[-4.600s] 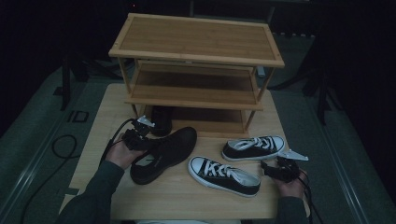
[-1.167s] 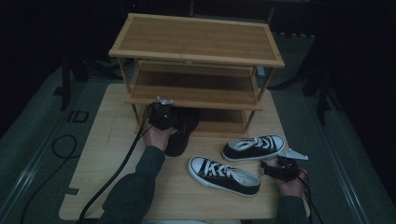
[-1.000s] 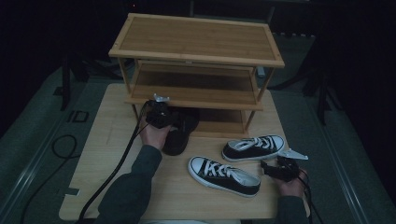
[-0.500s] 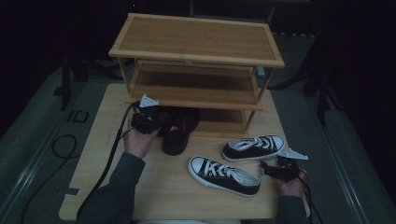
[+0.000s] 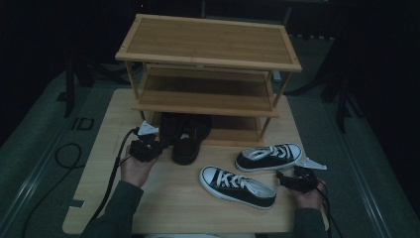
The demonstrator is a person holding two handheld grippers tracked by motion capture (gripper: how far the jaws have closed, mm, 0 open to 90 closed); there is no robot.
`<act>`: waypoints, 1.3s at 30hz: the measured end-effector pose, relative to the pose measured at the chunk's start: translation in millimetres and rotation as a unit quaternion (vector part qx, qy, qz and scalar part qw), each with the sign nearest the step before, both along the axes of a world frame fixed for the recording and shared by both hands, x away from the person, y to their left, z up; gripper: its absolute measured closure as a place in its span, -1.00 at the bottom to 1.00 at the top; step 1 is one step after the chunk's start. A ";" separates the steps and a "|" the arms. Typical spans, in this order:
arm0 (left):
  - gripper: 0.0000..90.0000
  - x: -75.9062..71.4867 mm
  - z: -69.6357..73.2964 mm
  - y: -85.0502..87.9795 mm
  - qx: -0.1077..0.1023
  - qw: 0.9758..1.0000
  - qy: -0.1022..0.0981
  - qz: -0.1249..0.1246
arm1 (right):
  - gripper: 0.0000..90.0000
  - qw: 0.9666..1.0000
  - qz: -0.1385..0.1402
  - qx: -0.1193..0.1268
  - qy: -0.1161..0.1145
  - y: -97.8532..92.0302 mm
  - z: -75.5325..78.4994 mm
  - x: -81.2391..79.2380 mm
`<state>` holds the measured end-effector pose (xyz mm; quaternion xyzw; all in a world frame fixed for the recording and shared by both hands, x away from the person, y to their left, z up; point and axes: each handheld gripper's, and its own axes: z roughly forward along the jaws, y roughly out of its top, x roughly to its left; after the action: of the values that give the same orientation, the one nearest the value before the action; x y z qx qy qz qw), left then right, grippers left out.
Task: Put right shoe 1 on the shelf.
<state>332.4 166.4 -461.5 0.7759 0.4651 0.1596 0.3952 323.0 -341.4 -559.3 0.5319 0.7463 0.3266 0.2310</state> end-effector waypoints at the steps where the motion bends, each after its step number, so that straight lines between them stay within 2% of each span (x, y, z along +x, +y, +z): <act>1: 0.99 -2.1 -3.3 -1.2 0.005 1.000 0.002 -0.001 | -0.52 1.000 0.000 0.000 0.000 0.0 0.0 0.0; 5: 0.99 -8.1 -19.8 -7.1 0.013 1.000 0.015 -0.012 | -0.52 1.000 0.000 0.000 0.000 0.0 0.0 0.0; 10: 0.98 -12.1 -39.2 -18.0 0.035 0.998 0.036 -0.033 | -0.52 1.000 0.000 0.000 0.000 0.0 0.0 0.0; 11: 0.98 -12.0 -42.7 -20.6 0.042 0.998 0.041 -0.033 | -0.52 1.000 0.000 0.000 0.000 0.0 0.0 0.0; 15: 0.98 -7.8 -52.4 -26.4 0.043 0.997 0.050 -0.028 | -0.52 1.000 0.000 0.000 0.000 0.0 0.0 0.0; 20: 0.99 -3.2 -58.0 -34.0 0.038 0.998 0.052 -0.025 | -0.52 1.000 0.000 0.000 0.000 0.0 0.0 0.0; 25: 0.99 -0.3 -59.4 -44.8 0.040 0.997 0.053 -0.036 | -0.52 1.000 0.000 0.000 0.000 0.0 0.0 0.0; 32: 0.99 7.6 -60.3 -62.3 0.031 0.997 0.049 -0.048 | -0.52 1.000 0.000 0.000 0.000 0.0 0.0 0.1; 39: 0.99 17.2 -60.2 -76.6 0.038 0.997 0.044 -0.054 | -0.52 1.000 0.000 0.000 0.000 0.0 0.0 0.1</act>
<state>349.5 89.9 -521.6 0.8208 0.4328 0.1209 0.3527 323.0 -341.4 -559.3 0.5318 0.7464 0.3265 0.2312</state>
